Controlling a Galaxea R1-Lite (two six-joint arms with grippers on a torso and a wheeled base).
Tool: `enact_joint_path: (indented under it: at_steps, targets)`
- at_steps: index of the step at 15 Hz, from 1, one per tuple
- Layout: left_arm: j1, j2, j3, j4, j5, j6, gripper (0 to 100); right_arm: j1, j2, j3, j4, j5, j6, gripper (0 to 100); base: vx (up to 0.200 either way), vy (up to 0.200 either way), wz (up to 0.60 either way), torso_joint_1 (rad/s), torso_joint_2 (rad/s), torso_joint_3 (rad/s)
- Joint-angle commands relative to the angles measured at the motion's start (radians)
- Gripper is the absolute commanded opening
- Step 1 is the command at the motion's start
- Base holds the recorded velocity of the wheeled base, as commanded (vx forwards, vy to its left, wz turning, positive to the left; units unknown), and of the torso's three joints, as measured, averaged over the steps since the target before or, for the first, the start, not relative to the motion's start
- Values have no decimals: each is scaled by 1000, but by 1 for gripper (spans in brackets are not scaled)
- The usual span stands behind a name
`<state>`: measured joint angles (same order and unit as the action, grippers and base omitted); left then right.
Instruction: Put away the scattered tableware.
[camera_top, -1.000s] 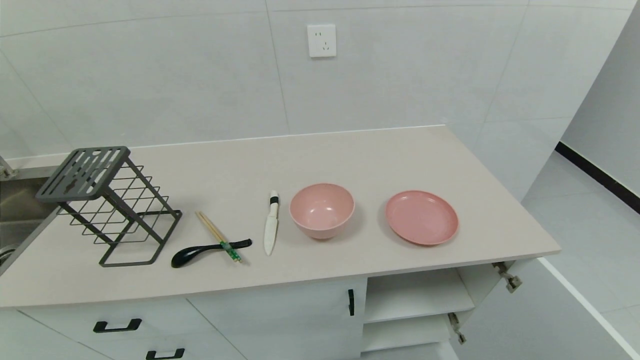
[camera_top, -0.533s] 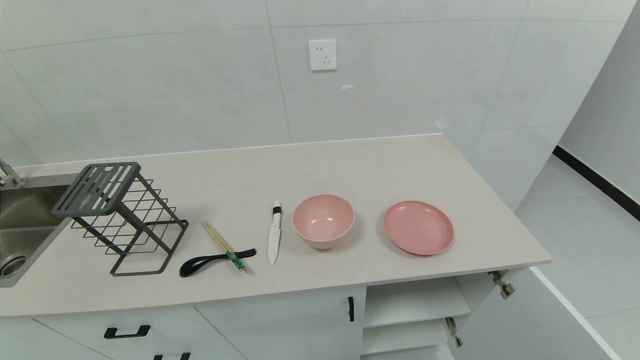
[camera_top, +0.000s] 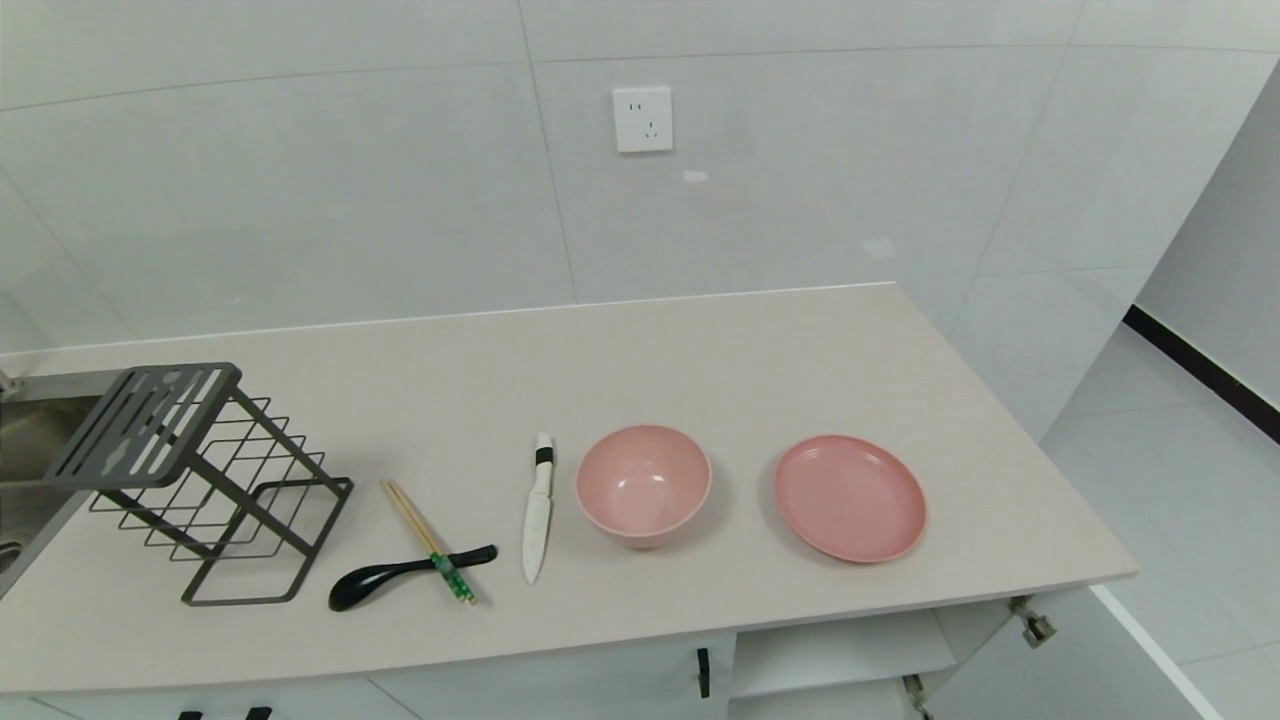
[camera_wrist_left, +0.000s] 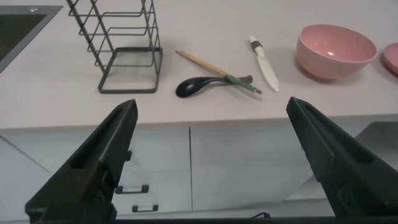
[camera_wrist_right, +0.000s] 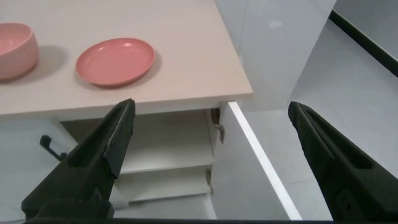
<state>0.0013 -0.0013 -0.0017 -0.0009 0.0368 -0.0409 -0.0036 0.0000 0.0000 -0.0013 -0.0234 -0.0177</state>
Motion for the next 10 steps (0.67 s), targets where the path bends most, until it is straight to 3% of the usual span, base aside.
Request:
enact_joint_path:
  at_steps: [1, 10]
  targets:
    - [0, 1, 0, -1, 0, -1, 100, -1, 0, 0, 0, 0, -1, 100, 0, 0, 0, 0, 0, 0]
    - [0, 1, 0, -1, 9, -4, 100, -1, 0, 0, 1, 2, -1, 100, 0, 0, 0, 0, 0, 0]
